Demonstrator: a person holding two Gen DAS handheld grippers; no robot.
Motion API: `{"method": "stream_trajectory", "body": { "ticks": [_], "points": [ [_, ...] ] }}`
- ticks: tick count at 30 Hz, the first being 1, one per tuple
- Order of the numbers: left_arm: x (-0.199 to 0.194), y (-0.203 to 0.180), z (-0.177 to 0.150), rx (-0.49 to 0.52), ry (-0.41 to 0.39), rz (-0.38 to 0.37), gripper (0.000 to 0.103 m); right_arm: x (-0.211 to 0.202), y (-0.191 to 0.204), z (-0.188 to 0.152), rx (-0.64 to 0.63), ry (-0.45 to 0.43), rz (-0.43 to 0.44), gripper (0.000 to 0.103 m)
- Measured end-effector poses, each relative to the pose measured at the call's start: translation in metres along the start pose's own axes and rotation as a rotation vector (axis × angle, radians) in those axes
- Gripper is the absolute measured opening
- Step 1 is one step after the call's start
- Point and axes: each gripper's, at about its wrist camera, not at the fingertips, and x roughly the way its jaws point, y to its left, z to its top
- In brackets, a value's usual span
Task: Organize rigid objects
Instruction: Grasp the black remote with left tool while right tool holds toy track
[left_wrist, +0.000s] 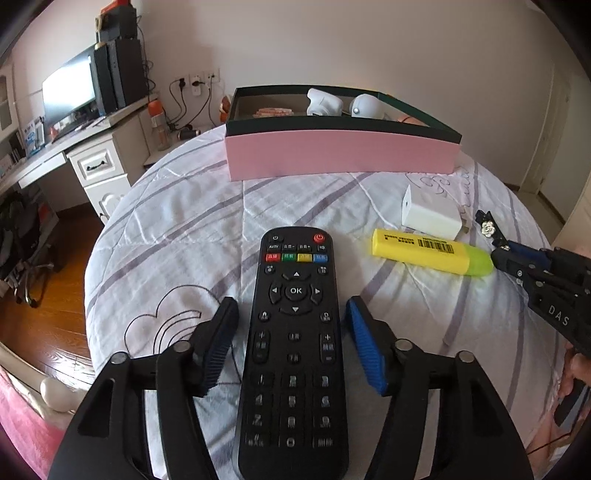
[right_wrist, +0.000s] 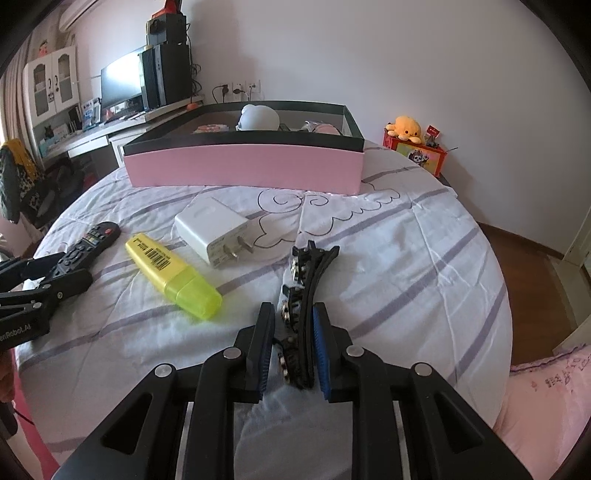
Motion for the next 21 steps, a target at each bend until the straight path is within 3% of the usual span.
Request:
{"method": "stream_trajectory", "body": {
  "ticks": [7, 15, 21],
  "points": [
    [0.003, -0.0002, 0.0005, 0.004, -0.007, -0.012, 0.072, 0.003, -0.0031, -0.0002, 0.012, -0.005, 0.005, 0.028],
    [-0.0003, 0.0021, -0.0033, 0.0, -0.032, -0.01, 0.06, 0.0035, -0.0038, 0.0004, 0.017, 0.001, 0.014, 0.028],
    [0.0005, 0.0022, -0.0023, 0.001, -0.025, -0.011, 0.06, 0.003, 0.0026, -0.0008, -0.017, -0.005, -0.017, 0.028]
  ]
}}
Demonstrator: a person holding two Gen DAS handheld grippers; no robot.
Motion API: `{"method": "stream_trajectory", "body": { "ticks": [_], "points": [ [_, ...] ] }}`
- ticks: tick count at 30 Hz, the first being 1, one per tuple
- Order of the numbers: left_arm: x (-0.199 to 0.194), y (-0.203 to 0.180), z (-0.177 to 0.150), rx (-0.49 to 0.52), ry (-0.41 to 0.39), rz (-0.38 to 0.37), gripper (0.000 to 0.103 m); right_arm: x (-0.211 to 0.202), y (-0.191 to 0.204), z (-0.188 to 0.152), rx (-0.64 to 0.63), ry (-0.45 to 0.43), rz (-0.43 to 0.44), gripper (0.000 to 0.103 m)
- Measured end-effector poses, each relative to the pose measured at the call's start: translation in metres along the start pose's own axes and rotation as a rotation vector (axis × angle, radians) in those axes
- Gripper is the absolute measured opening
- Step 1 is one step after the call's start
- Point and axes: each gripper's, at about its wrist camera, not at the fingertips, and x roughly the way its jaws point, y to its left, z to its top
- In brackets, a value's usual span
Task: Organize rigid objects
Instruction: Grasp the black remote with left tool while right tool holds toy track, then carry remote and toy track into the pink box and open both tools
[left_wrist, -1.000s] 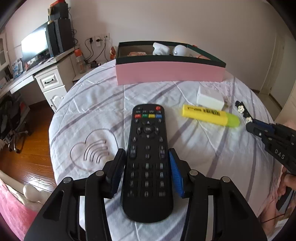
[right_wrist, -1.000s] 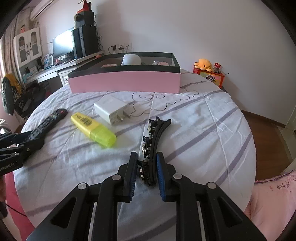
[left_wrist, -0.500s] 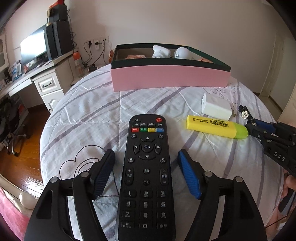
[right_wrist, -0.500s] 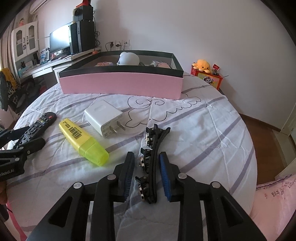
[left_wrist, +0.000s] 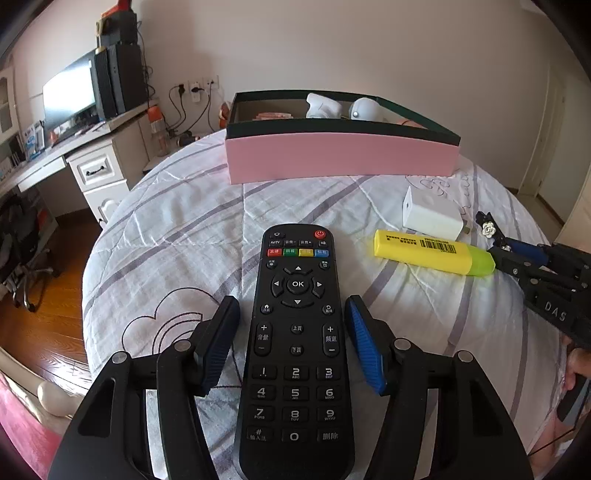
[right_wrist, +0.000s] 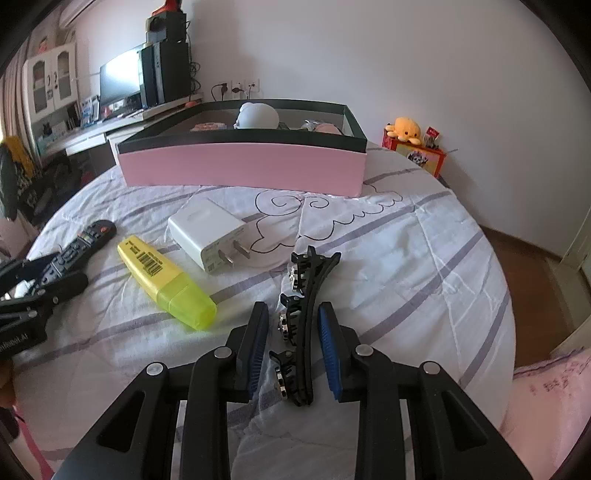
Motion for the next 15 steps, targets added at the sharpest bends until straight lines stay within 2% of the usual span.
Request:
{"method": "stream_trajectory", "body": {
  "ticks": [1, 3, 5, 11, 15],
  "points": [
    [0.0002, -0.0003, 0.0005, 0.002, 0.001, 0.0, 0.06, -0.0002, 0.0004, -0.0002, -0.002, 0.0, -0.002, 0.028],
    [-0.0008, 0.0005, 0.0017, -0.009, -0.006, 0.009, 0.044, -0.0005, 0.0003, -0.0005, -0.001, -0.002, -0.004, 0.027],
    [-0.0012, 0.0026, 0.002, -0.034, -0.006, 0.006, 0.044, -0.0006, -0.0004, -0.0009, -0.001, -0.003, -0.002, 0.026],
    [-0.001, 0.0002, 0.0023, -0.022, -0.003, 0.016, 0.044, -0.0006, 0.0015, -0.0013, -0.013, -0.008, -0.01, 0.019],
    [-0.0015, -0.0014, 0.004, -0.015, 0.001, 0.026, 0.044, -0.001, -0.0003, -0.0016, -0.005, -0.011, -0.006, 0.018]
  ]
}}
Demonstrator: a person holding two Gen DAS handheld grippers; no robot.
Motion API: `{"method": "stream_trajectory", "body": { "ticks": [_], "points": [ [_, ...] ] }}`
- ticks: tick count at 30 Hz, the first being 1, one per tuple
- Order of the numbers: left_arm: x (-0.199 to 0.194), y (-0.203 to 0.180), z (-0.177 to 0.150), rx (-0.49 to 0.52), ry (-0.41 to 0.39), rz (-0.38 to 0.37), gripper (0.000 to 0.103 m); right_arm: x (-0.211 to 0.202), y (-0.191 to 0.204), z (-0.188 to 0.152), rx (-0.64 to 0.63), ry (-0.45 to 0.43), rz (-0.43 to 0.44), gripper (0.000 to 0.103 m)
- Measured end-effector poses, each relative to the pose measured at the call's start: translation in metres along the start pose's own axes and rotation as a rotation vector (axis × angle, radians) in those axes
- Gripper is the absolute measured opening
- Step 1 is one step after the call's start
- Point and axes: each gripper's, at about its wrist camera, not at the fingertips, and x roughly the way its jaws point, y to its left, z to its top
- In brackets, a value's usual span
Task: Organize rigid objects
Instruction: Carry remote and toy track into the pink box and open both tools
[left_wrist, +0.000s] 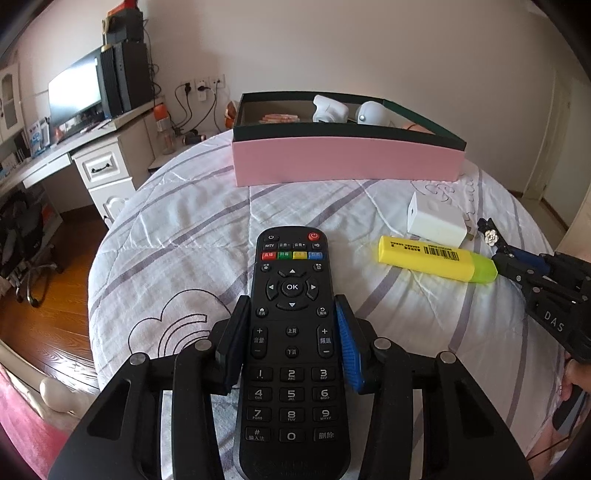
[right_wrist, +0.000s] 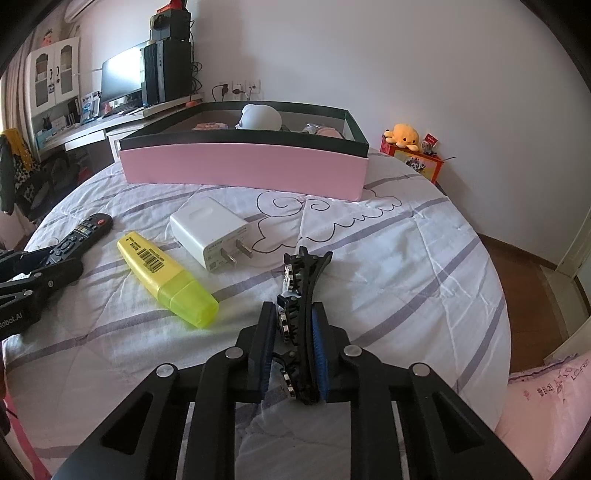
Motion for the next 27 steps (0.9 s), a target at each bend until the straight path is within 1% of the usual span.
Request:
{"method": "stream_trajectory", "body": {
  "ticks": [4, 6, 11, 14, 27],
  "points": [
    [-0.001, 0.0, 0.002, -0.002, 0.006, 0.0, 0.044, 0.0, -0.003, 0.0, 0.015, 0.002, 0.013, 0.018],
    [-0.003, -0.001, 0.004, 0.008, 0.008, 0.011, 0.044, -0.001, -0.001, 0.001, 0.012, 0.009, 0.005, 0.018],
    [-0.012, -0.003, 0.008, 0.023, -0.009, 0.004, 0.044, -0.004, 0.001, 0.003, 0.019, 0.012, 0.009, 0.018],
    [-0.015, -0.005, 0.01, 0.028, -0.012, 0.005, 0.044, -0.008, 0.001, 0.005, 0.027, 0.008, 0.023, 0.018],
    [-0.031, -0.013, 0.012, 0.043, -0.033, -0.013, 0.044, -0.026, 0.0, 0.01, 0.036, -0.018, 0.02, 0.019]
  ]
}}
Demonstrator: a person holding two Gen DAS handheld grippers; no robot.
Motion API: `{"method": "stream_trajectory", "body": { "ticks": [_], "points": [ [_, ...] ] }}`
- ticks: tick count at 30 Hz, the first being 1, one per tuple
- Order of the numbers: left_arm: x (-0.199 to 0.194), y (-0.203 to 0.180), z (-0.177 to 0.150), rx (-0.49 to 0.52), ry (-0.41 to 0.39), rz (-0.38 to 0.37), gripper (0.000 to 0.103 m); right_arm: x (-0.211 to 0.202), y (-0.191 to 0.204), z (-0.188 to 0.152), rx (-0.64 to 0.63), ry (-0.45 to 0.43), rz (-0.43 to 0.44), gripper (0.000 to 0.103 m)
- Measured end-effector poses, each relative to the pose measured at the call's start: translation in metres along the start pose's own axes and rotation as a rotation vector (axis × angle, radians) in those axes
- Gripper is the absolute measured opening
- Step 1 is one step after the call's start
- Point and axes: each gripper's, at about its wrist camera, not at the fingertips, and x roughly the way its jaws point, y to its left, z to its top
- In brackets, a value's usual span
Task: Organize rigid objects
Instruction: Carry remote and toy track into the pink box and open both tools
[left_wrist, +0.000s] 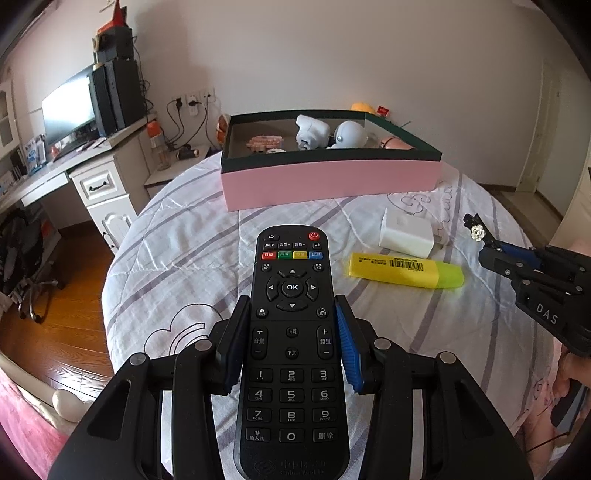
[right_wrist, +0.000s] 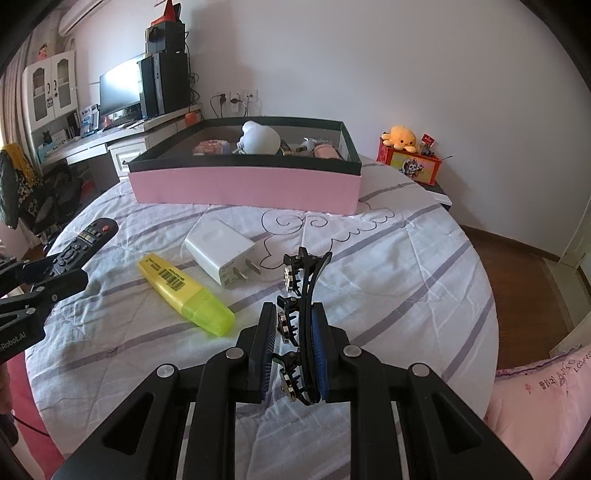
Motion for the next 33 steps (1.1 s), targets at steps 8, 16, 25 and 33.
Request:
{"method": "stream_trajectory", "body": {
  "ticks": [8, 16, 25, 33],
  "points": [
    [-0.012, -0.005, 0.005, 0.013, -0.024, -0.011, 0.044, -0.017, 0.004, 0.009, 0.004, -0.037, 0.036, 0.019],
    [-0.03, -0.008, 0.016, 0.028, -0.069, -0.014, 0.044, -0.031, 0.007, 0.023, -0.01, -0.076, 0.063, 0.019],
    [-0.052, -0.014, 0.042, 0.055, -0.153, -0.018, 0.044, -0.053, 0.013, 0.049, -0.044, -0.155, 0.085, 0.019],
    [-0.057, -0.011, 0.079, 0.076, -0.218, 0.006, 0.044, -0.053, 0.009, 0.079, -0.073, -0.194, 0.083, 0.019]
  ]
}}
